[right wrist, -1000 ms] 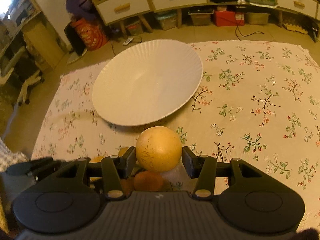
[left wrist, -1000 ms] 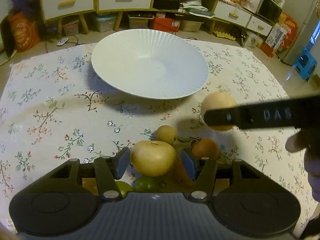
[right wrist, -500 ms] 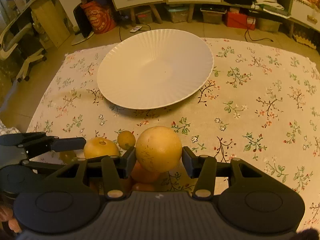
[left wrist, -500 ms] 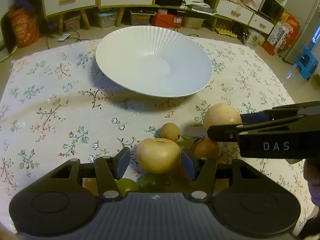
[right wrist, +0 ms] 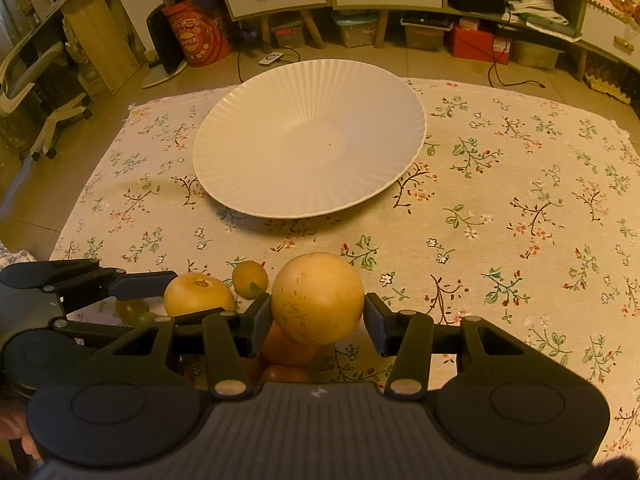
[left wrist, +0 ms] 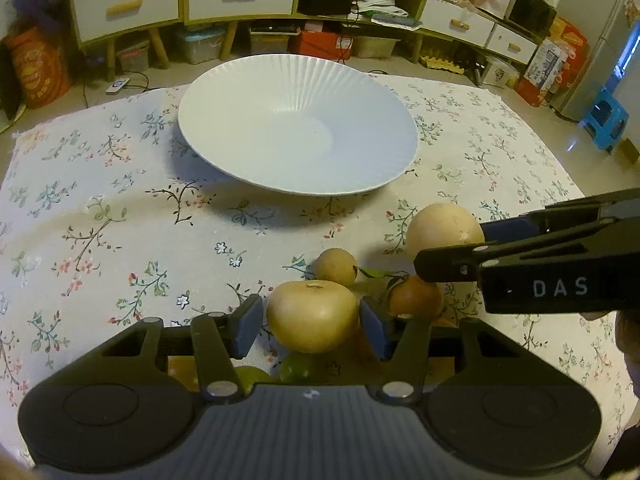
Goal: Organize fruits
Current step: 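Lift the pale fruit with the left tool while the right tool lifts the grapefruit, then carry the pale fruit over the white plate while the right tool carries the grapefruit there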
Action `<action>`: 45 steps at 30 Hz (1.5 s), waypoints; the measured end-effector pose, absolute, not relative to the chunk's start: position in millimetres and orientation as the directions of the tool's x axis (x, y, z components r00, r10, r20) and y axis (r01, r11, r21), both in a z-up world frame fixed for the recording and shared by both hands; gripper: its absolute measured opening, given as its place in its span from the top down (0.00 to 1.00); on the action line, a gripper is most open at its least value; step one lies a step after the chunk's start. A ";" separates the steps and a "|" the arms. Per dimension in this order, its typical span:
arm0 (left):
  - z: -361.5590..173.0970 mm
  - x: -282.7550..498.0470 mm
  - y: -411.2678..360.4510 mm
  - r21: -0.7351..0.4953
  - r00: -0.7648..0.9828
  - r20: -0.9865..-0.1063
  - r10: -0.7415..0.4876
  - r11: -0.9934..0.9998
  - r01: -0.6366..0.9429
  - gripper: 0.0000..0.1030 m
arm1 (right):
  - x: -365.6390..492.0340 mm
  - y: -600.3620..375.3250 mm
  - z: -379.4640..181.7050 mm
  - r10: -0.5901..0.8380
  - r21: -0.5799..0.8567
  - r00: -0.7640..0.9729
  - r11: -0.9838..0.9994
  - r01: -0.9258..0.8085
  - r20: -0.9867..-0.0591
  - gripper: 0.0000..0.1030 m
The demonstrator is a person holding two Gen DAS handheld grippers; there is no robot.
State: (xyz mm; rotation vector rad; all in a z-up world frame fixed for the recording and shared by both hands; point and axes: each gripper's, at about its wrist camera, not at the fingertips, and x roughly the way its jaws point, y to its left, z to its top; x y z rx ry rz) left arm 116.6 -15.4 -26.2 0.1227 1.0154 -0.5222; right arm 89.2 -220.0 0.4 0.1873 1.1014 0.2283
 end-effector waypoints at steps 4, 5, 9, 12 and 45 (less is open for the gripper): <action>-20.9 116.4 -12.5 -0.131 0.391 -0.853 -0.345 0.868 0.480 0.56 | 89.5 -220.0 1.6 0.279 0.267 0.434 0.960 -0.090 -0.856 0.56; -19.9 115.3 -11.9 -0.123 0.394 -0.853 -0.343 0.865 0.486 0.58 | 89.5 -220.6 1.7 0.279 0.267 0.435 0.959 -0.090 -0.856 0.56; -19.5 113.3 -12.6 -0.108 0.398 -0.852 -0.339 0.859 0.500 0.61 | 89.3 -220.8 2.1 0.275 0.265 0.436 0.960 -0.085 -0.857 0.56; -19.9 111.2 -17.0 -0.072 0.410 -0.851 -0.329 0.846 0.528 0.61 | 88.2 -218.8 3.6 0.279 0.261 0.437 0.960 -0.101 -0.855 0.56; -22.1 110.8 -25.7 -0.039 0.489 -0.813 -0.317 0.867 0.497 0.58 | 86.8 -211.7 8.2 0.255 0.205 0.452 0.966 -0.158 -0.855 0.56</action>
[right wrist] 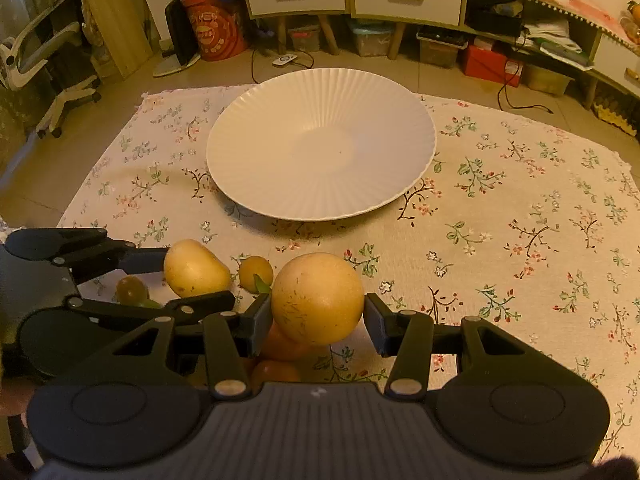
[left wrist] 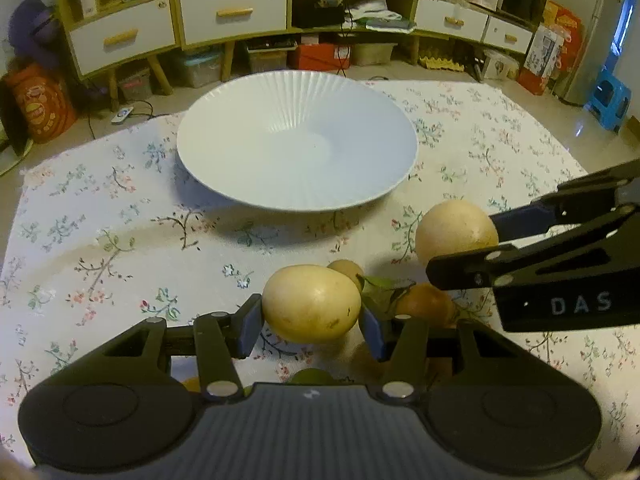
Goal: Organize fruits
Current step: 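Carry the pale fruit over the white plate while the right tool carries the grapefruit there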
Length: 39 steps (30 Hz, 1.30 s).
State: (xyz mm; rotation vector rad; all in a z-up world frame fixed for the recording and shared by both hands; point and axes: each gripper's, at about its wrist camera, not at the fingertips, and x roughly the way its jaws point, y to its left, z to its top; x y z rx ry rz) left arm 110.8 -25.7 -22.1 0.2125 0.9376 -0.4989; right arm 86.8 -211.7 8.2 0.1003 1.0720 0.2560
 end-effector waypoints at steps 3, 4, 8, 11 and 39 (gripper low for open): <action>-14.9 110.3 -24.3 -0.038 0.505 -0.802 -0.319 0.871 0.490 0.58 | 86.7 -211.9 10.4 0.256 0.207 0.460 0.966 -0.156 -0.850 0.56; -12.3 110.0 -23.8 -0.038 0.512 -0.797 -0.321 0.872 0.488 0.58 | 86.9 -212.6 11.5 0.256 0.208 0.464 0.966 -0.153 -0.848 0.56; -5.9 110.6 -23.1 -0.042 0.530 -0.781 -0.331 0.874 0.483 0.58 | 87.3 -214.9 16.0 0.258 0.214 0.481 0.966 -0.146 -0.838 0.56; -2.6 113.6 -23.4 -0.038 0.540 -0.775 -0.330 0.876 0.480 0.58 | 88.8 -215.3 19.4 0.260 0.215 0.489 0.966 -0.146 -0.833 0.56; -17.7 204.4 -52.7 0.012 0.583 -0.739 -0.337 0.860 0.511 0.58 | 177.5 -251.8 -9.2 0.301 0.346 0.591 0.937 -0.039 -0.748 0.56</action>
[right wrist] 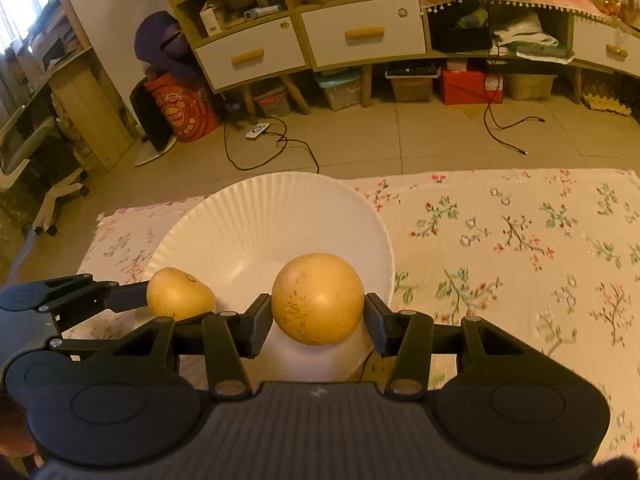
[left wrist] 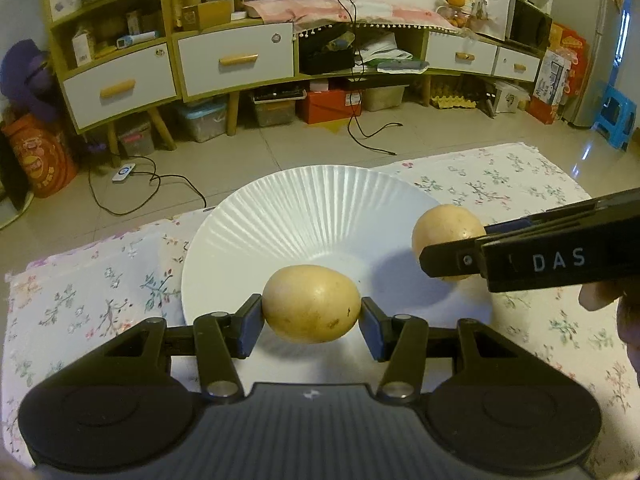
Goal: Organize fruits
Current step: 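Carry the pale fruit over the white plate while the right tool carries the grapefruit there, then lower both fruits onto the white plate and open both tools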
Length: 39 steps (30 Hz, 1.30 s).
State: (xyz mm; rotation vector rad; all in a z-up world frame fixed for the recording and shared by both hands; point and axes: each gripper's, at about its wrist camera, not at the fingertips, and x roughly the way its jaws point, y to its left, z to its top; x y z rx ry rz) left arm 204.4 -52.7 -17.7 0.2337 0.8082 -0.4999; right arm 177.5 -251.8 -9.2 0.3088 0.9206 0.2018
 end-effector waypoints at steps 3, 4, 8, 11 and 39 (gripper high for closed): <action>-22.5 211.3 -54.4 0.017 0.584 -0.741 -0.332 0.859 0.511 0.58 | 181.9 -250.3 -11.1 0.299 0.341 0.600 0.939 -0.048 -0.742 0.55; -24.3 213.1 -54.9 0.016 0.583 -0.741 -0.333 0.859 0.511 0.58 | 183.4 -249.3 -11.6 0.300 0.339 0.604 0.939 -0.051 -0.739 0.55; -29.8 218.1 -57.1 0.011 0.580 -0.741 -0.337 0.859 0.513 0.58 | 188.6 -244.1 -14.6 0.299 0.331 0.607 0.942 -0.063 -0.736 0.56; -31.1 219.7 -58.0 0.013 0.587 -0.733 -0.344 0.856 0.518 0.58 | 191.7 -241.2 -16.0 0.294 0.315 0.611 0.946 -0.077 -0.735 0.55; -10.4 200.3 -45.1 0.007 0.613 -0.698 -0.370 0.853 0.522 0.18 | 171.4 -239.4 5.9 0.300 0.320 0.652 0.943 -0.092 -0.696 0.26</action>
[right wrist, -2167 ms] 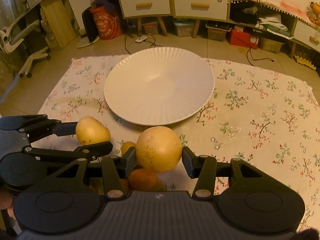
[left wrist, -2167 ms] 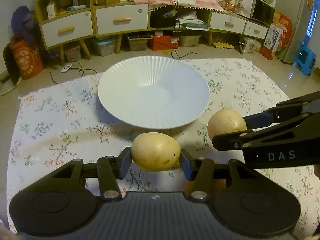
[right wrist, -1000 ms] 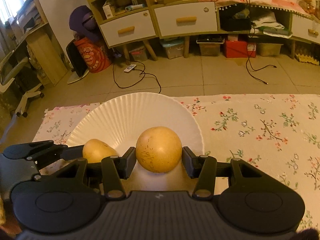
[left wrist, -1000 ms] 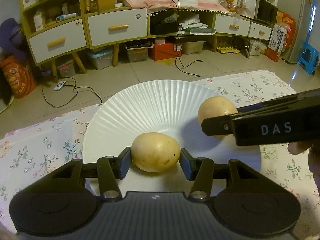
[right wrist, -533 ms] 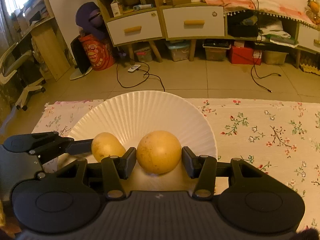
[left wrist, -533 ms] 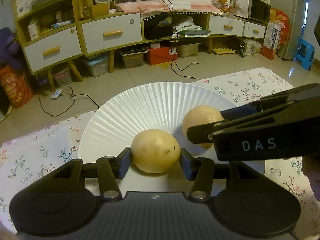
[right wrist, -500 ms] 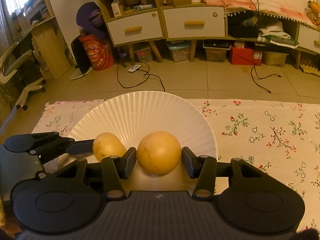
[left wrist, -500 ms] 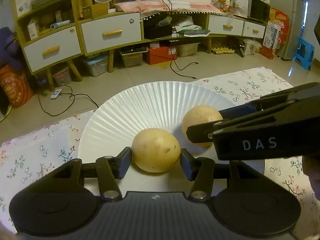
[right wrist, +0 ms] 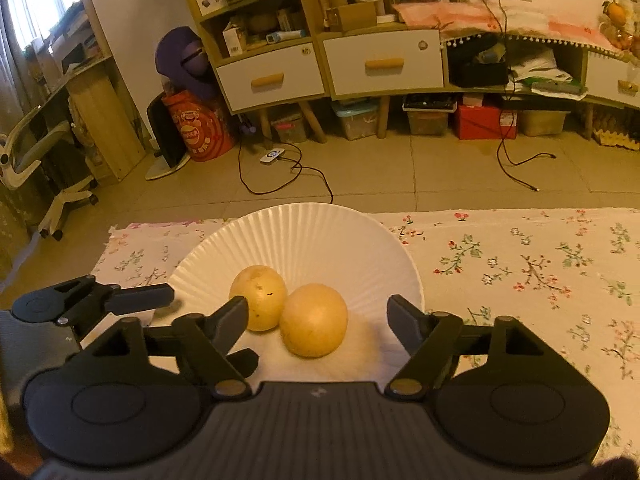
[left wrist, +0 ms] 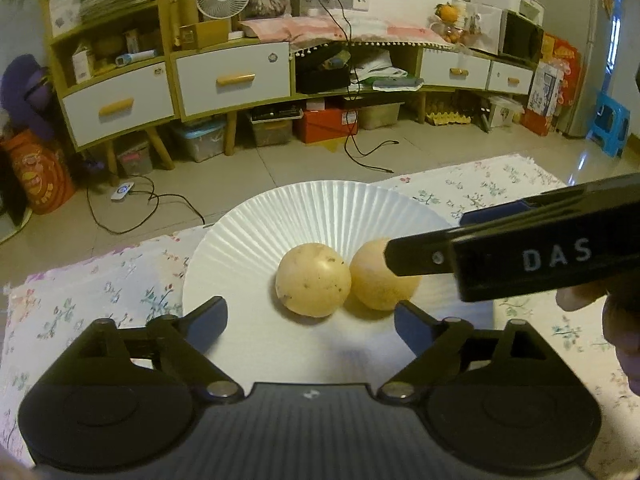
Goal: Organize fruits
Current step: 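Lower both fruits onto the white plate and open both tools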
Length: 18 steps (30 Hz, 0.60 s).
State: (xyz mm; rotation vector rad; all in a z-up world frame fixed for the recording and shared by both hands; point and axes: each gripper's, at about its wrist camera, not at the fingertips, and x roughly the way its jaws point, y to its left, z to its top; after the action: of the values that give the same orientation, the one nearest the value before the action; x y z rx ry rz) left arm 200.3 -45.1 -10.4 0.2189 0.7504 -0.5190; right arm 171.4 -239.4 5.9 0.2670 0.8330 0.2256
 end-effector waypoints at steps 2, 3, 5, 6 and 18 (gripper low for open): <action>-5.2 194.1 -42.6 0.001 0.613 -0.697 -0.372 0.854 0.520 0.15 | 165.2 -240.1 11.5 0.292 0.310 0.656 0.946 -0.092 -0.696 0.21; -2.8 190.6 -41.3 0.001 0.613 -0.697 -0.373 0.854 0.520 0.14 | 161.6 -240.3 14.3 0.287 0.305 0.658 0.948 -0.092 -0.696 0.20; 1.3 183.8 -39.2 0.005 0.609 -0.700 -0.373 0.850 0.526 0.11 | 154.3 -240.9 20.0 0.276 0.292 0.663 0.952 -0.090 -0.696 0.16; 3.1 180.3 -38.2 0.011 0.607 -0.703 -0.369 0.849 0.528 0.11 | 151.2 -241.1 21.9 0.272 0.287 0.664 0.954 -0.090 -0.696 0.16; 16.6 140.3 -12.5 0.004 0.608 -0.715 -0.344 0.868 0.496 0.09 | 113.6 -236.2 32.3 0.254 0.263 0.650 0.961 -0.085 -0.717 0.12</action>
State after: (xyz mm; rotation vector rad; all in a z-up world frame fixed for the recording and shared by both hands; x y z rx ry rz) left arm 140.3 -12.5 16.6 0.2104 0.7777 -0.4896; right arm 113.6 -236.2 32.3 0.2135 0.8434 0.1944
